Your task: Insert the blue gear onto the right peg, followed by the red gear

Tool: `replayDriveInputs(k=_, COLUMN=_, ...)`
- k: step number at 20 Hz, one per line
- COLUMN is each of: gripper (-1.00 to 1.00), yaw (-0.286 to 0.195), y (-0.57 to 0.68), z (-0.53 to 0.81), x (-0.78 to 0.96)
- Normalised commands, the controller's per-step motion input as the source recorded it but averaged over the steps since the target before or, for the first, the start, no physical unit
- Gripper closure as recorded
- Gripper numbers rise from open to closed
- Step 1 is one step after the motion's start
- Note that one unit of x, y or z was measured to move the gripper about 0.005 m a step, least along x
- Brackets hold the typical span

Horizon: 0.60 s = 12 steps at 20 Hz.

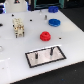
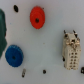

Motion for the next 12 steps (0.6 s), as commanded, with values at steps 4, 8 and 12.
replayDriveInputs(k=4, gripper=-1.00, yaw=0.000, y=0.35, z=-0.02, x=-0.27)
replayDriveInputs(k=8, gripper=-1.00, yaw=0.000, y=0.42, z=-0.03, x=-0.50)
replayDriveInputs(k=12, gripper=-1.00, yaw=0.000, y=0.42, z=-0.08, x=-0.42)
